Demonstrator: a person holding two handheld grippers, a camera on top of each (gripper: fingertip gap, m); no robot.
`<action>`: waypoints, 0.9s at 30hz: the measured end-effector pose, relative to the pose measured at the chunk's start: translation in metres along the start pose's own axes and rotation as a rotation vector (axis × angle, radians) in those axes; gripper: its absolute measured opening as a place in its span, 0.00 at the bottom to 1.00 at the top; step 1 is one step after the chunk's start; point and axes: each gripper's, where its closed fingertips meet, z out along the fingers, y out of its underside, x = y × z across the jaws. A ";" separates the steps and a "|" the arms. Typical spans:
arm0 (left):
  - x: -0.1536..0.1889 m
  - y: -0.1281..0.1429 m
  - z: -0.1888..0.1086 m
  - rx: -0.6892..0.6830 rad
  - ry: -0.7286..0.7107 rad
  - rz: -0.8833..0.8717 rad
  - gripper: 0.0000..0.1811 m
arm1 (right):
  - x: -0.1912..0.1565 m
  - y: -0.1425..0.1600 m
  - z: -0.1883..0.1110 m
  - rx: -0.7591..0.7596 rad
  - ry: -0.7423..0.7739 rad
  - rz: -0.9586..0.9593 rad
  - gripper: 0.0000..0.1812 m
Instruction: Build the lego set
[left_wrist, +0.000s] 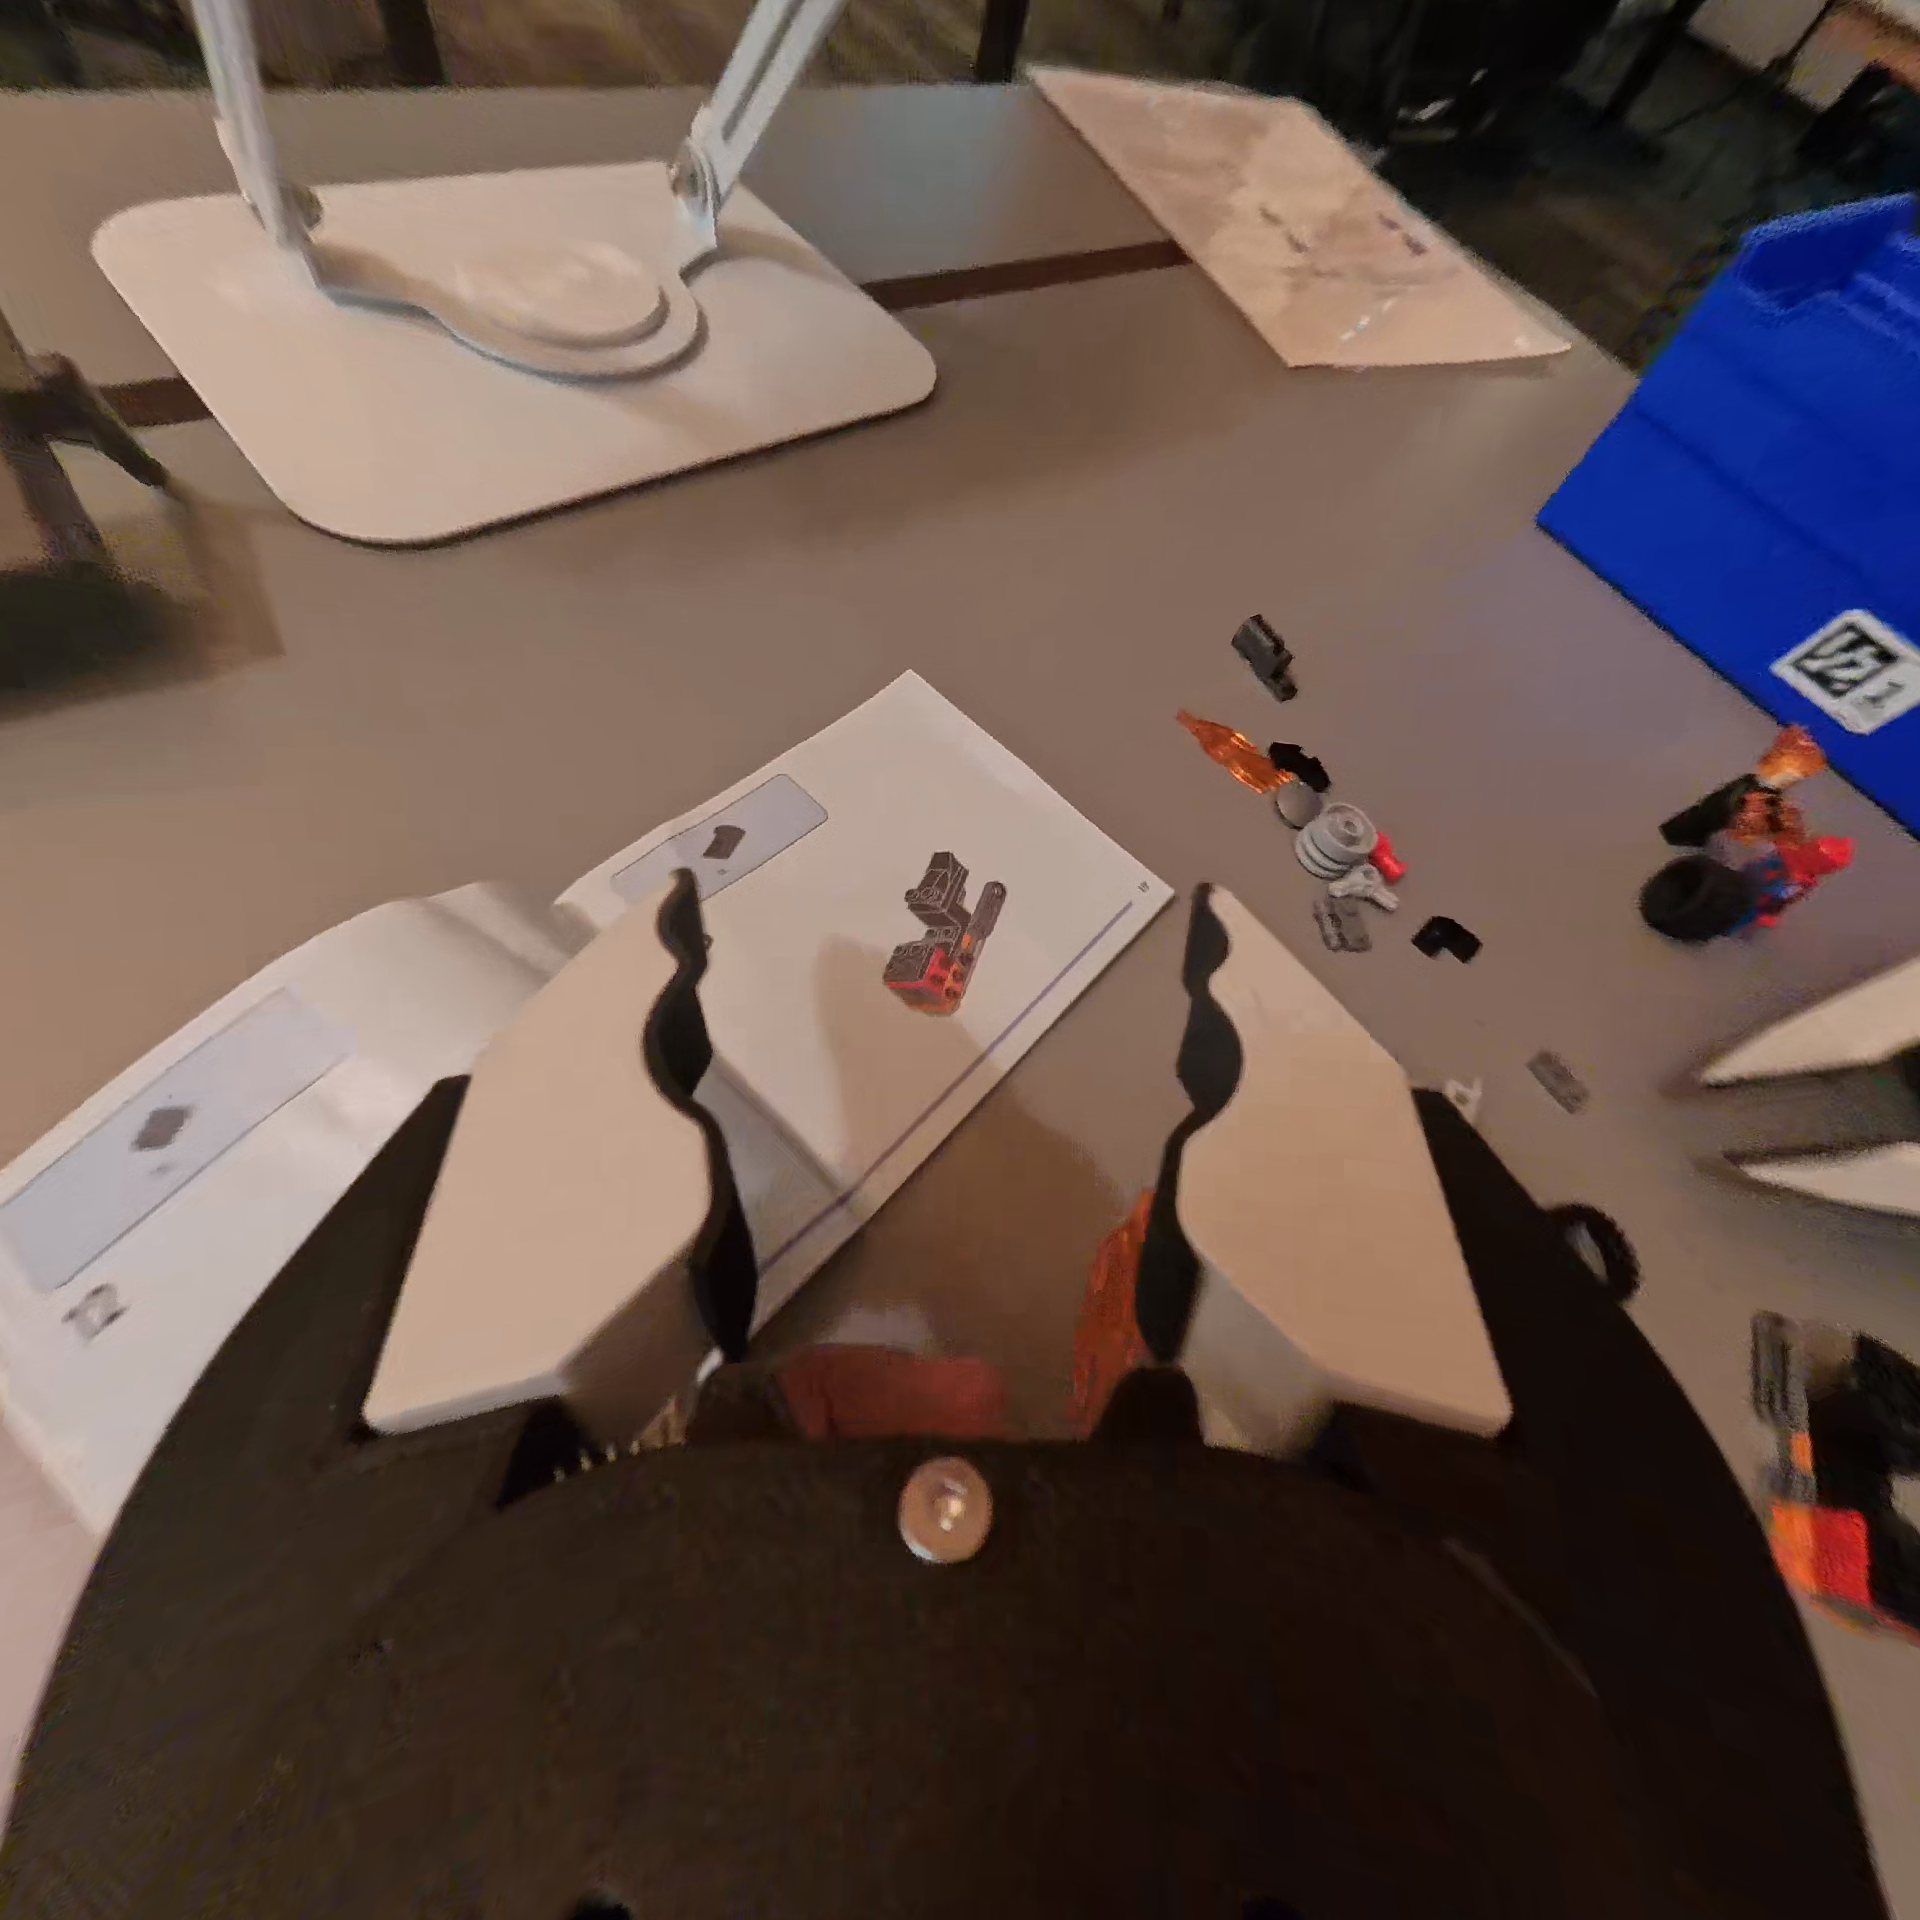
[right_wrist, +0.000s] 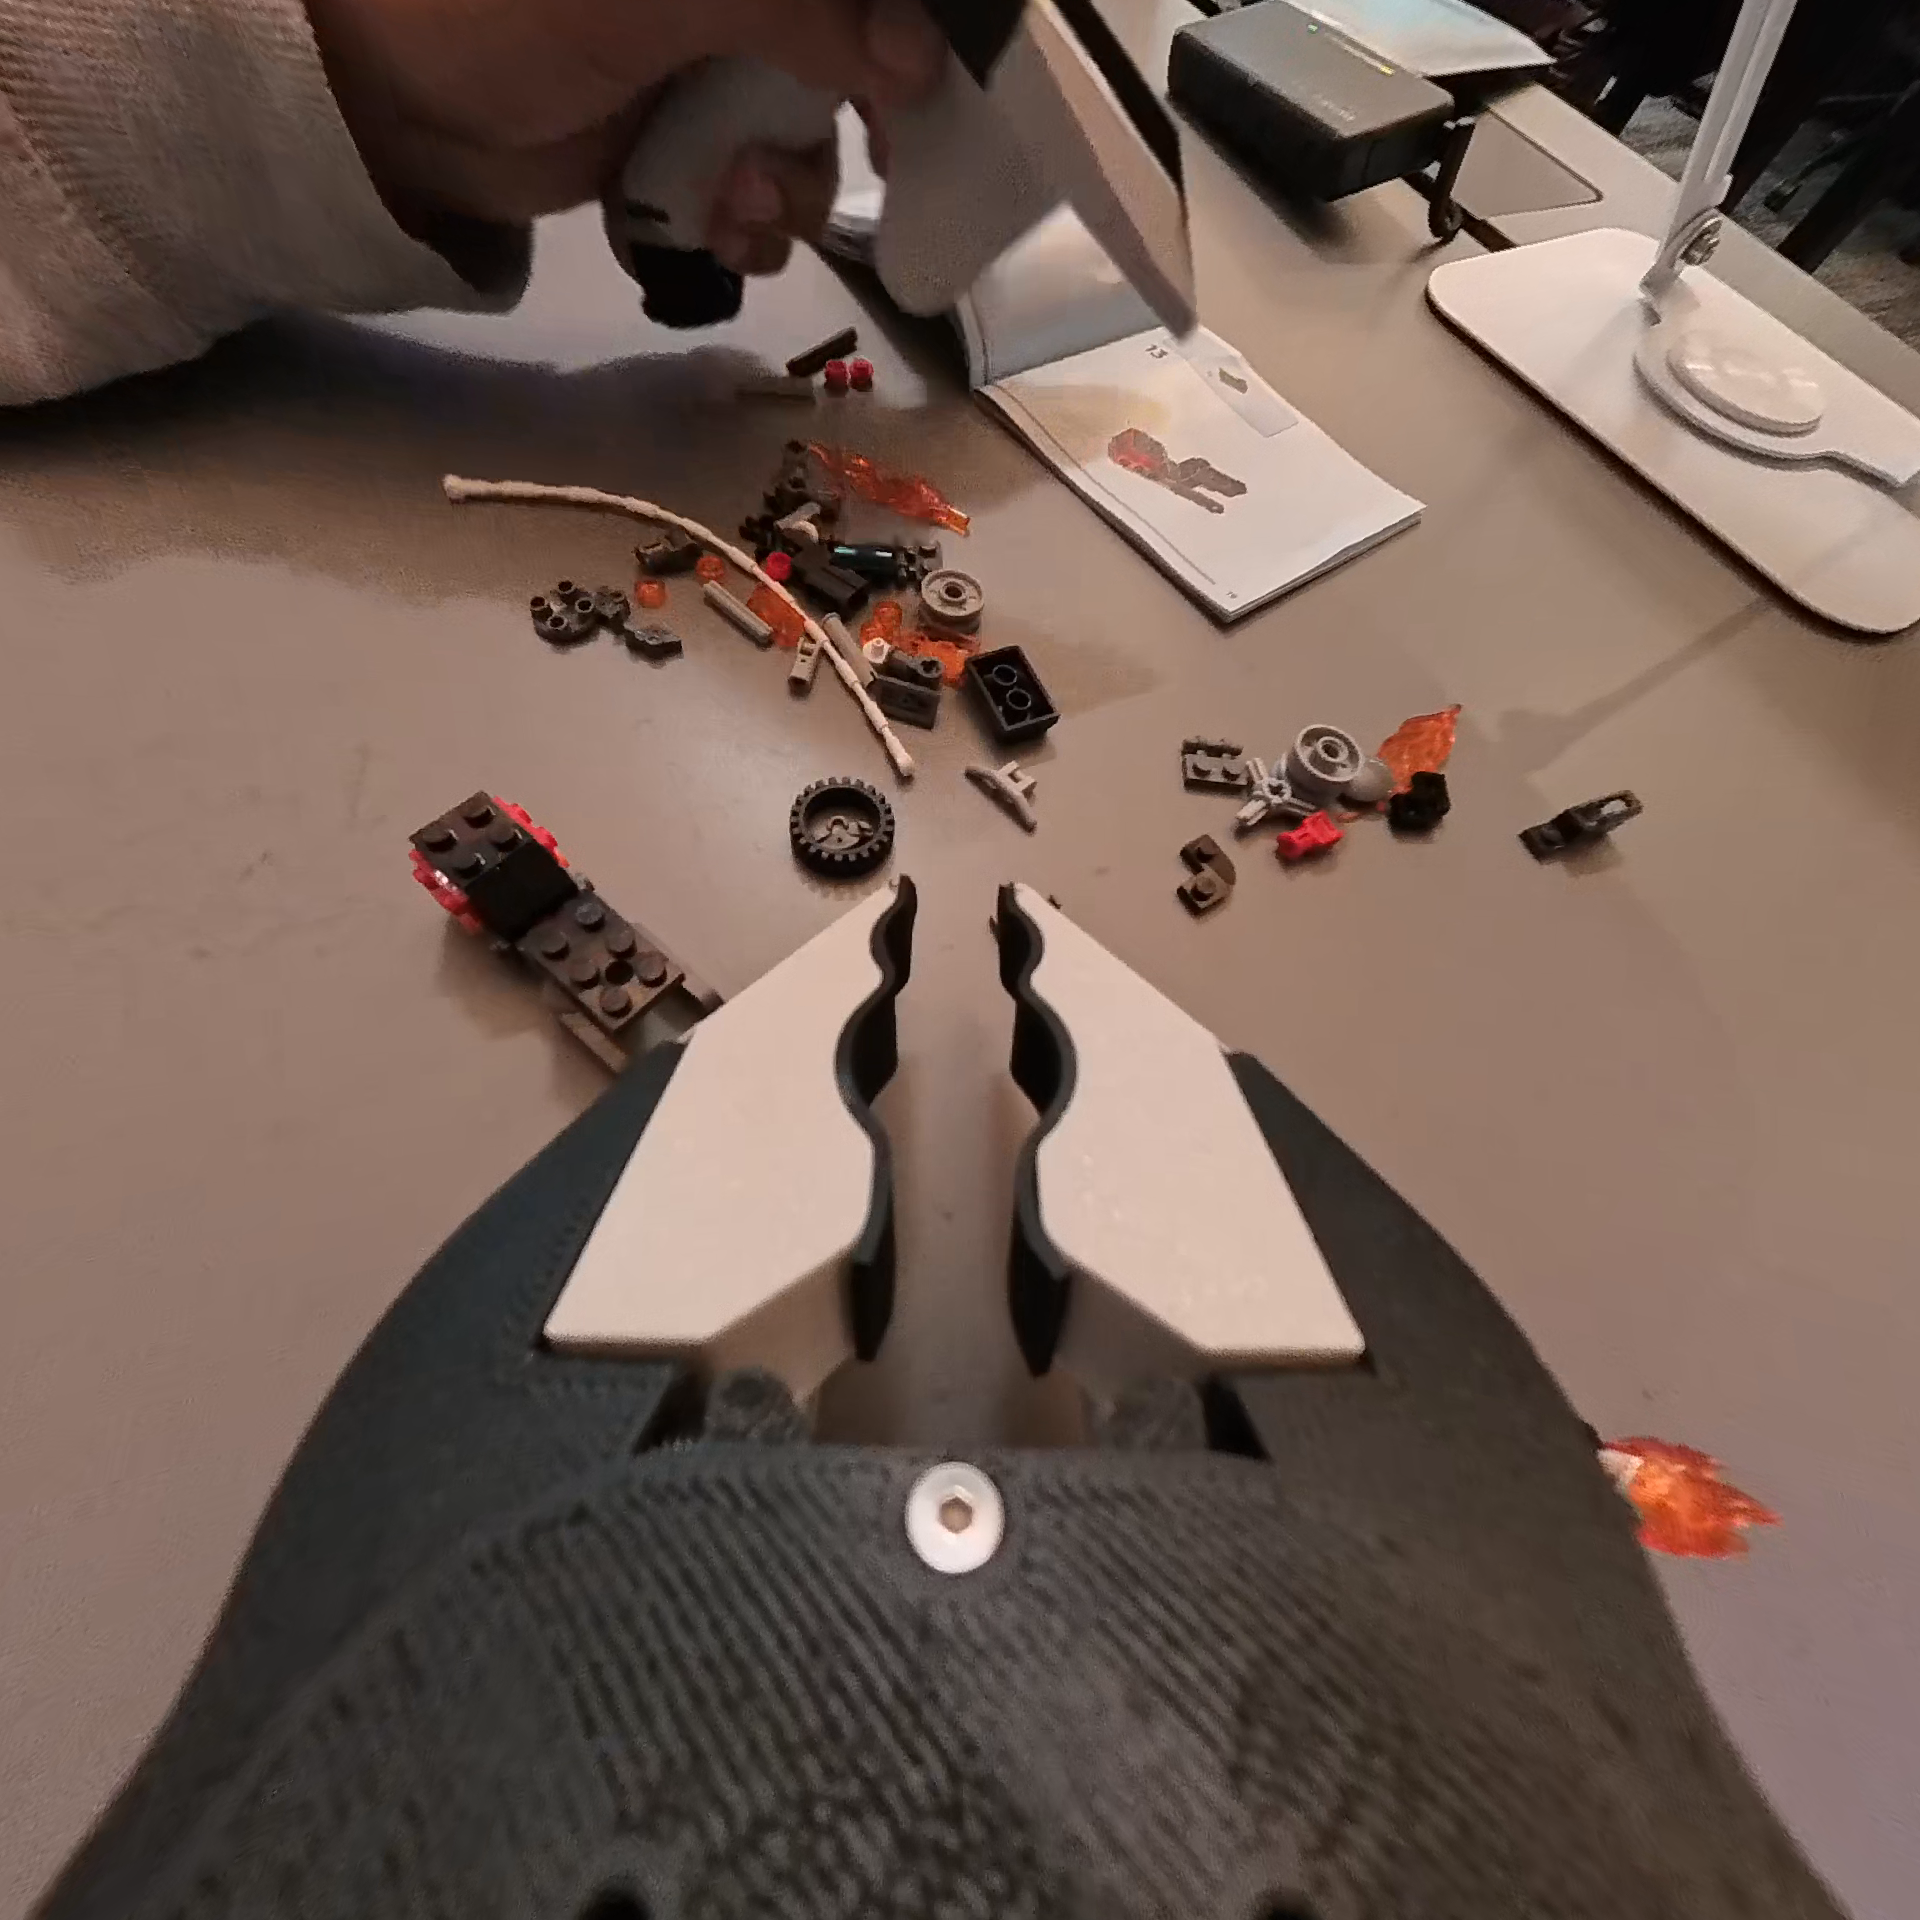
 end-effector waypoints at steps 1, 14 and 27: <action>-0.001 0.003 0.009 -0.029 -0.024 -0.006 0.56 | 0.000 0.000 0.000 0.001 0.000 -0.001 0.08; -0.032 0.039 0.039 -0.293 -0.266 0.048 0.80 | -0.001 0.002 0.001 -0.014 0.001 -0.007 0.08; -0.024 0.006 0.007 -0.067 -0.135 0.085 0.71 | -0.001 0.004 0.003 -0.033 0.006 -0.011 0.08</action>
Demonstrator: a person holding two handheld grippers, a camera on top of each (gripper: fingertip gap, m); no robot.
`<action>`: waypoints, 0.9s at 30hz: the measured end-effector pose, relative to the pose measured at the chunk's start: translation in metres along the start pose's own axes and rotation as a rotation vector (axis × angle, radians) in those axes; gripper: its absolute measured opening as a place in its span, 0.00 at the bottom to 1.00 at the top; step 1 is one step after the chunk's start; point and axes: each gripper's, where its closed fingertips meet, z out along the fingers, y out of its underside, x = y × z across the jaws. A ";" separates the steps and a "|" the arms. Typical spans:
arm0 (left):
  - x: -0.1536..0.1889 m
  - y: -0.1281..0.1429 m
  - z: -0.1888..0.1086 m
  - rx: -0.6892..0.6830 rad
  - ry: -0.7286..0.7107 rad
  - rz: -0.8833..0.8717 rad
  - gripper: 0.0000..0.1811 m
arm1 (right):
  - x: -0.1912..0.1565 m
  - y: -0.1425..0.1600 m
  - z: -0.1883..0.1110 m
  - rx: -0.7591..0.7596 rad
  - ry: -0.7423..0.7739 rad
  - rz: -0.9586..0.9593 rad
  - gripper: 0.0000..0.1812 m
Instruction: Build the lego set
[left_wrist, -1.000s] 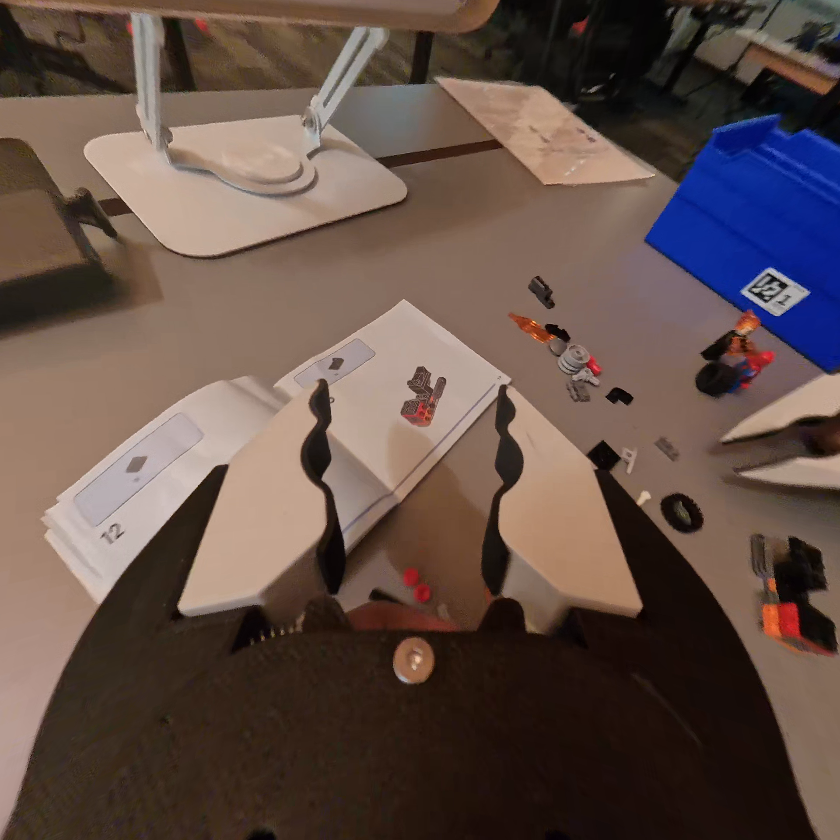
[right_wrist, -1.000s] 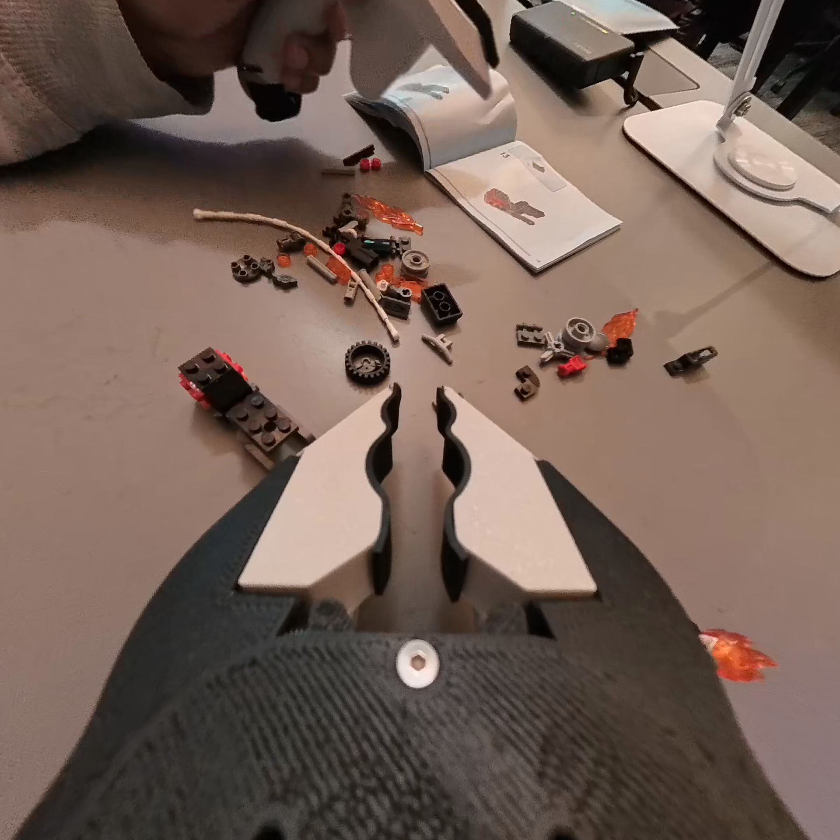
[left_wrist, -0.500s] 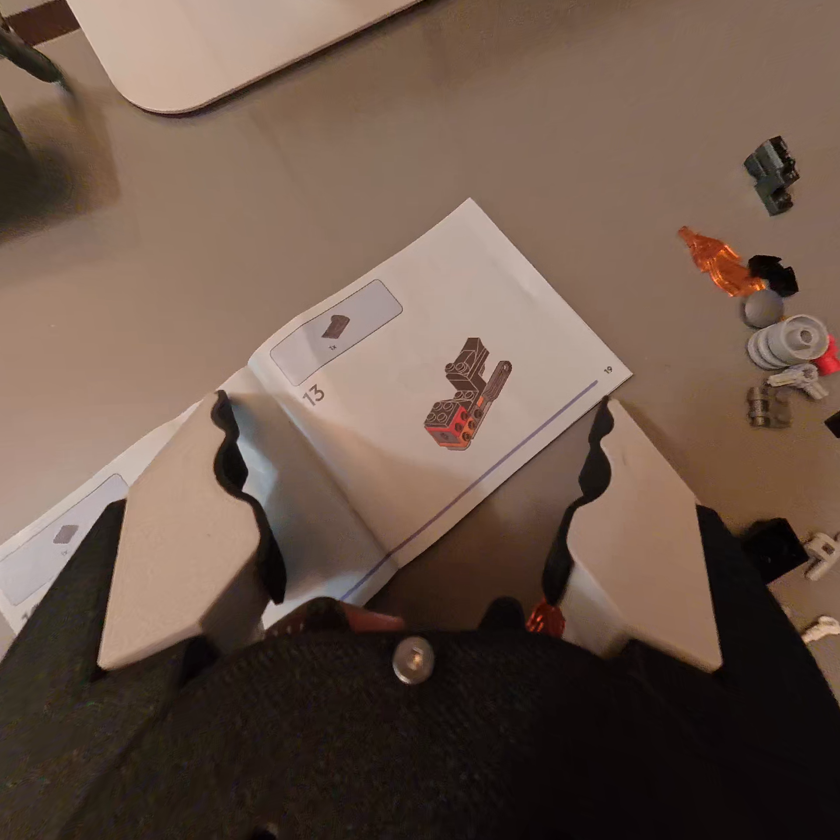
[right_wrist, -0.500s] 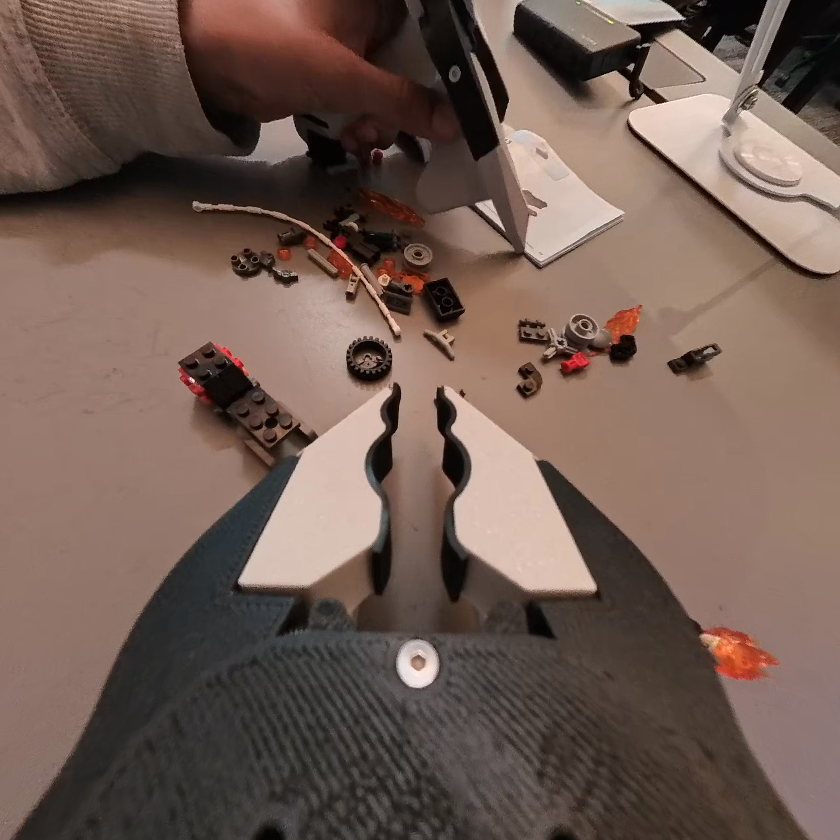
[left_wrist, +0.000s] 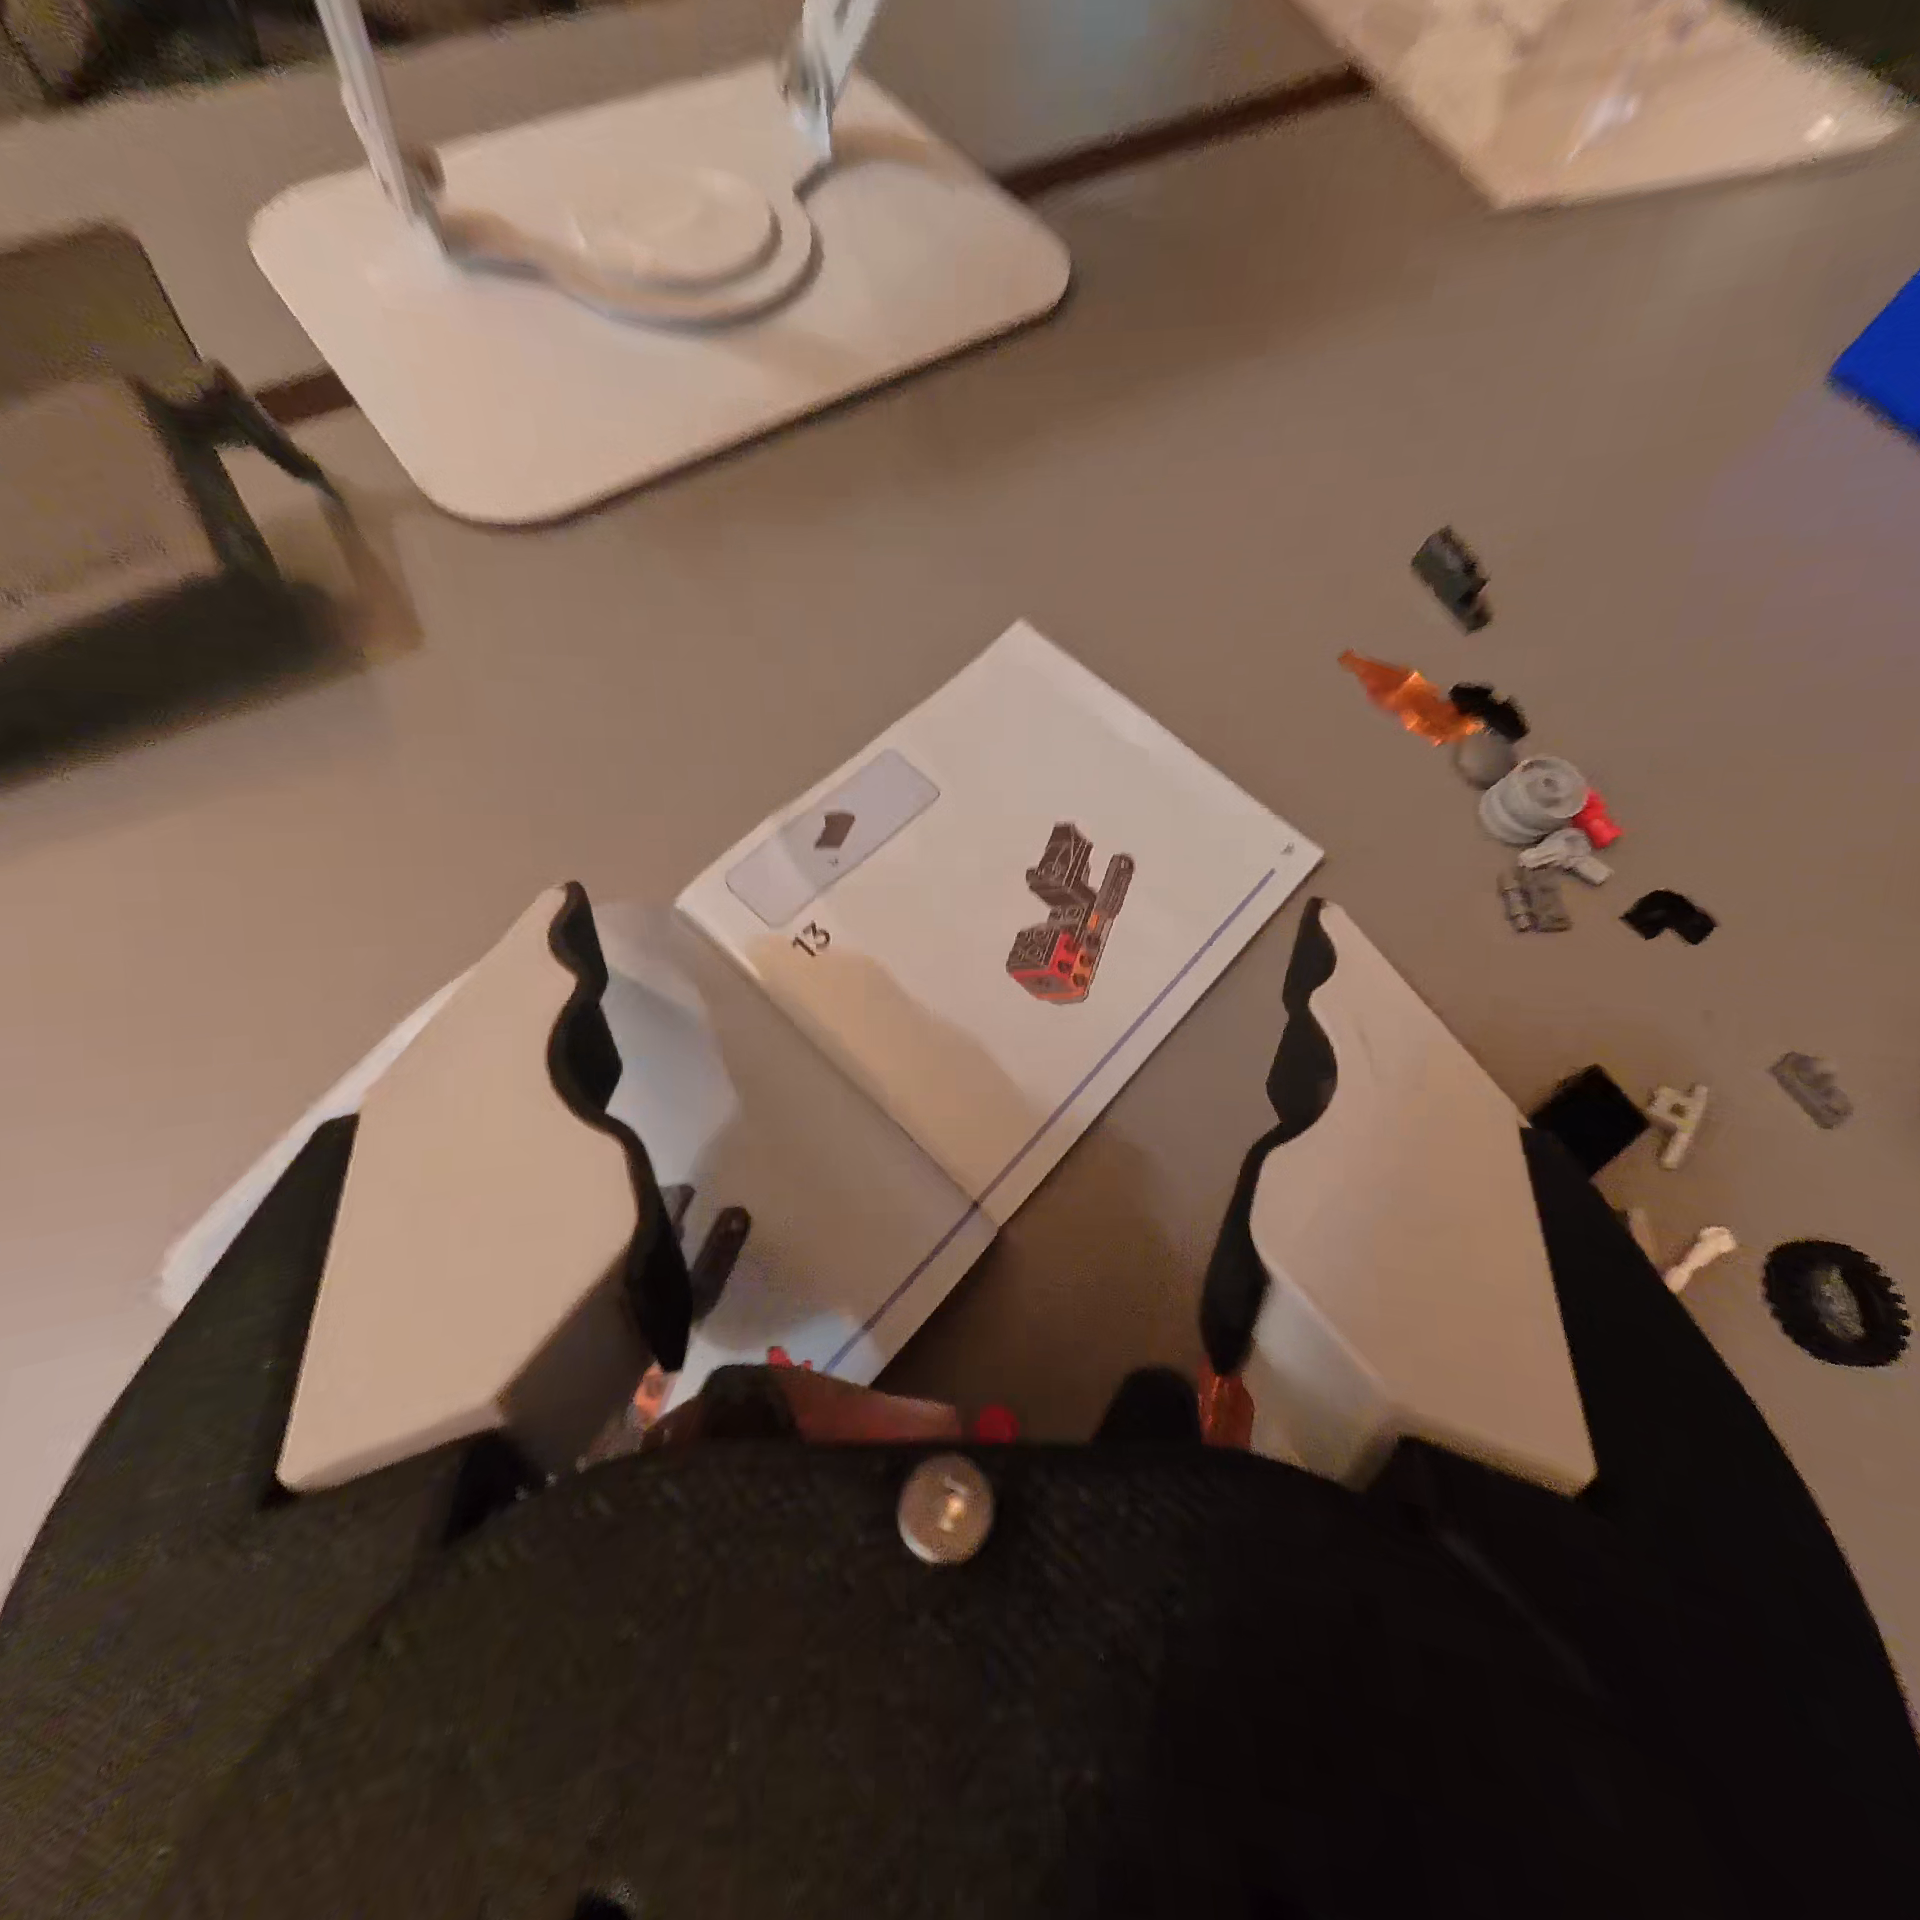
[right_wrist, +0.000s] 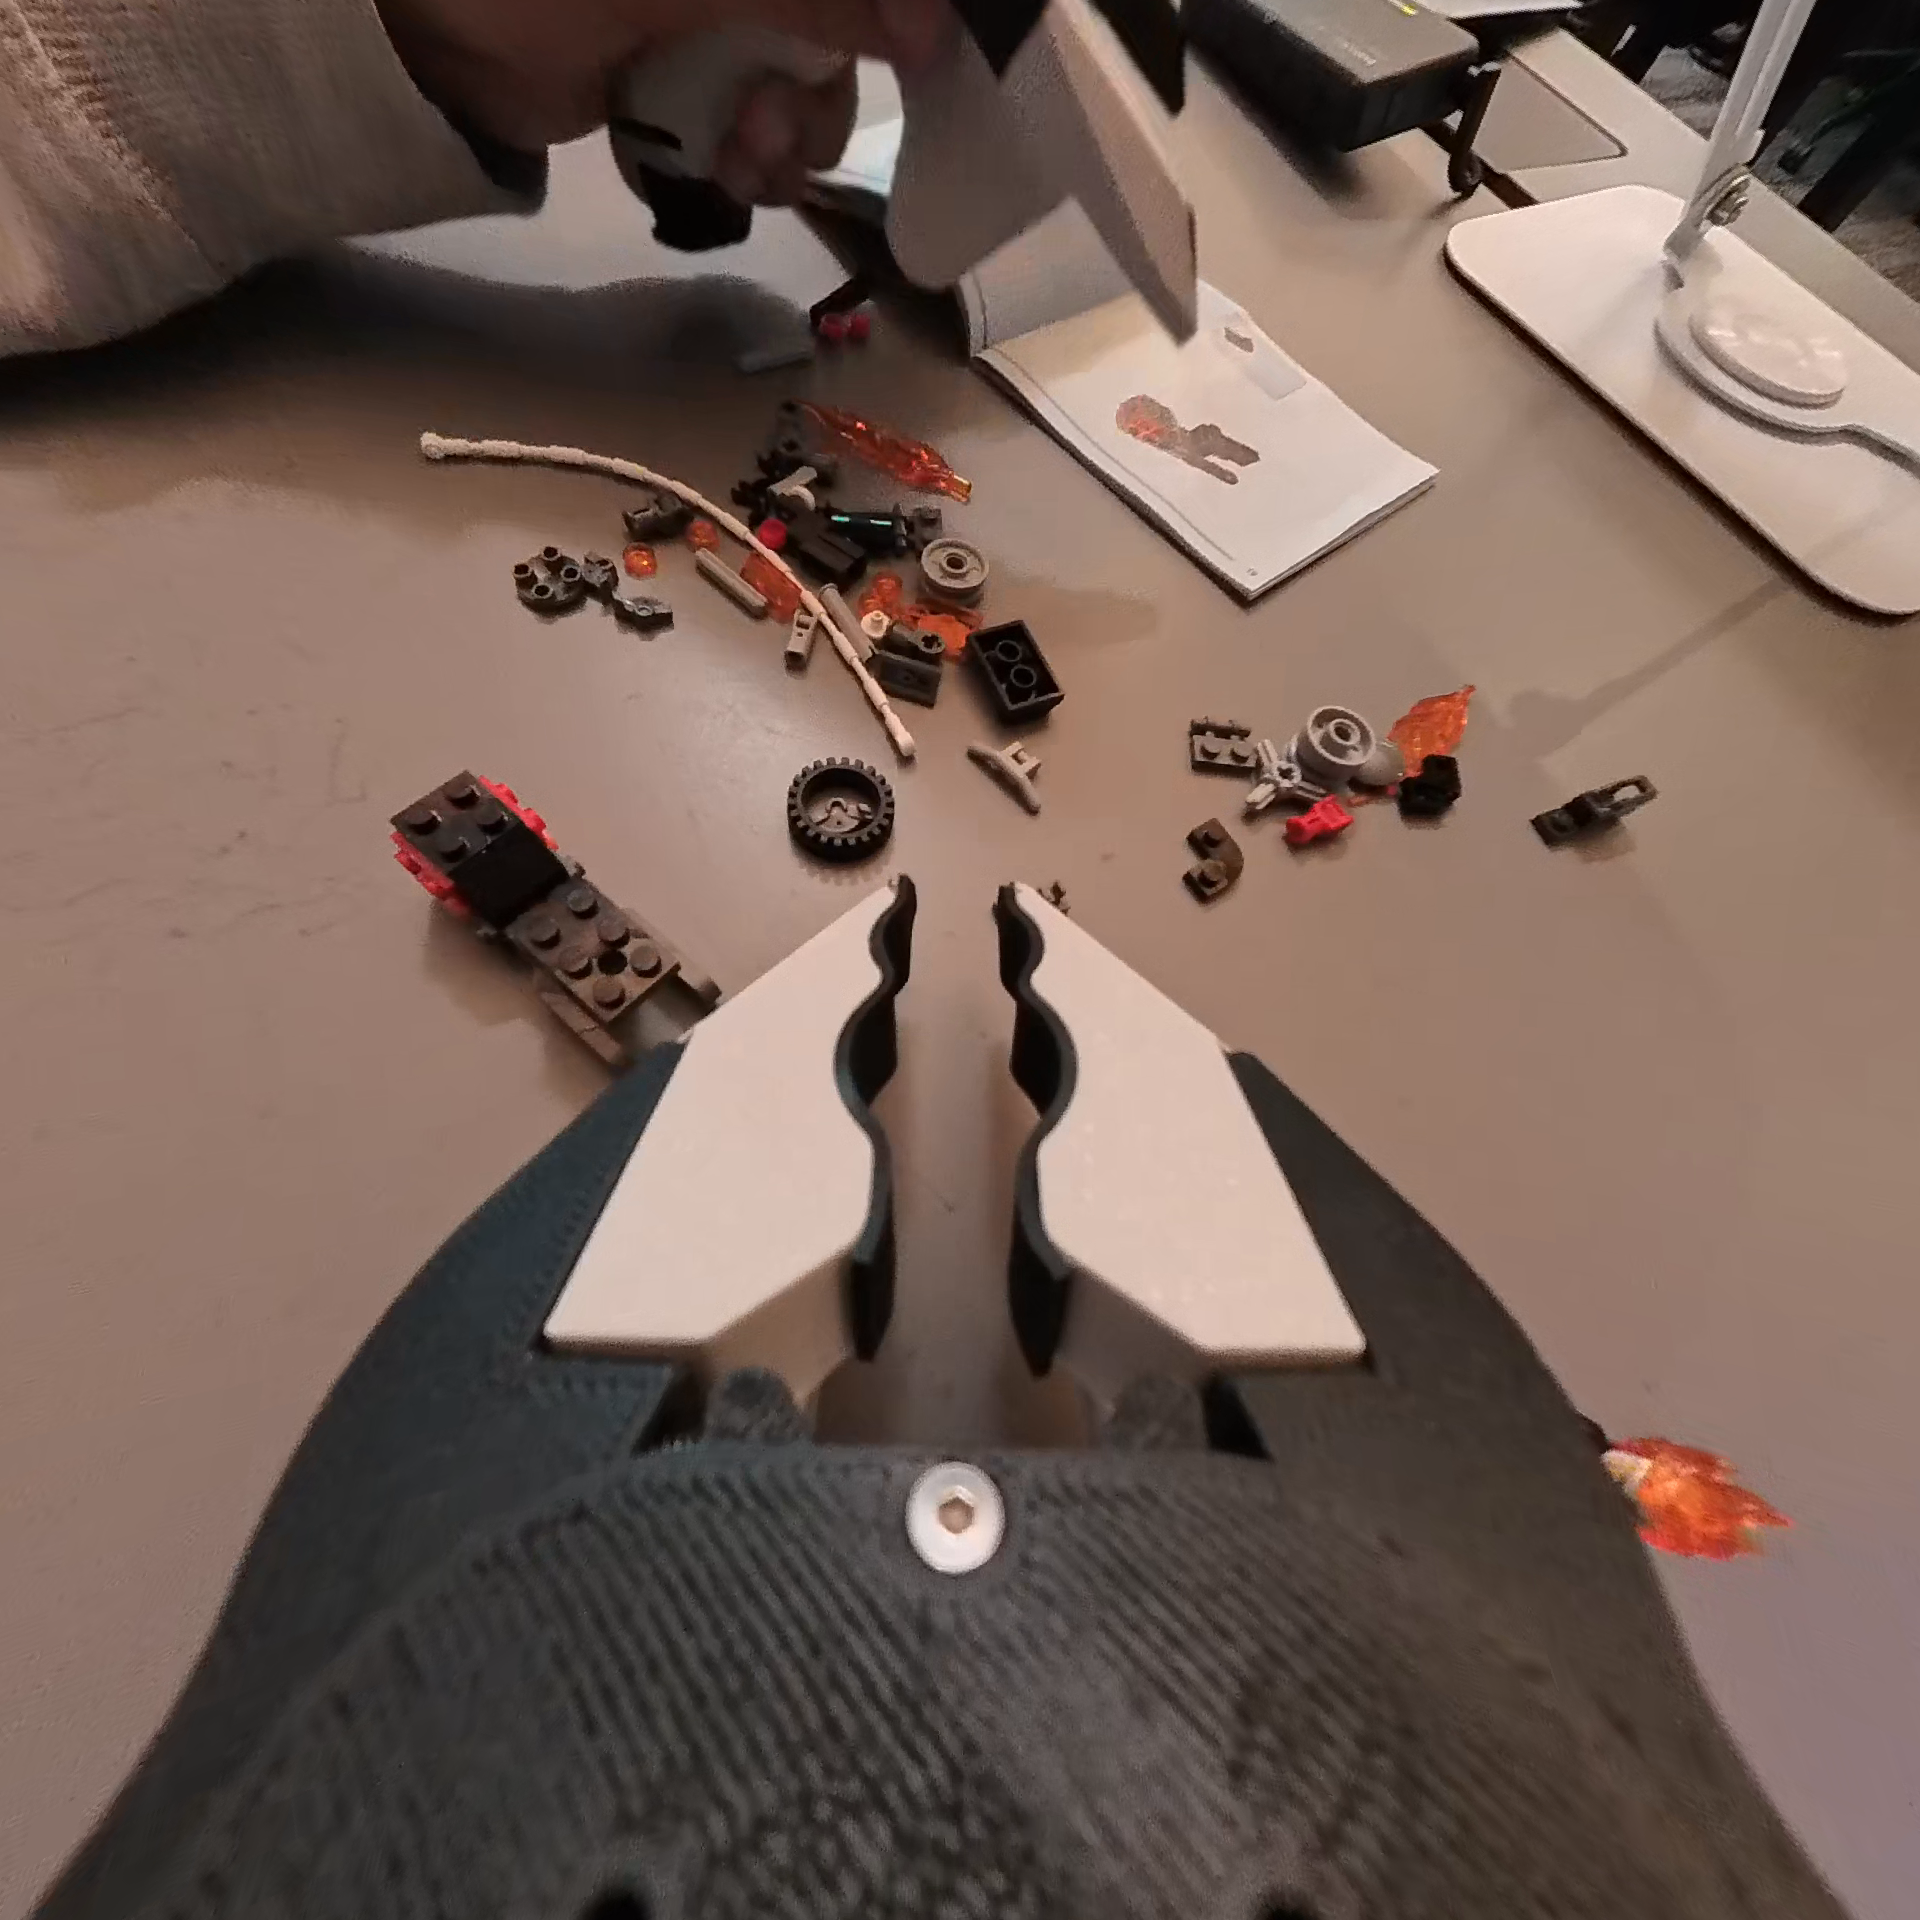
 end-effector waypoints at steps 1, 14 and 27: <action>-0.001 -0.007 -0.005 0.040 0.008 0.005 0.71 | 0.000 0.000 0.000 0.001 0.000 0.000 0.08; -0.007 -0.052 -0.074 0.360 0.123 0.032 0.31 | 0.004 -0.004 -0.006 0.044 -0.012 0.050 0.08; -0.017 -0.034 -0.074 0.313 0.164 0.021 0.19 | 0.004 -0.004 -0.005 0.039 -0.021 0.060 0.08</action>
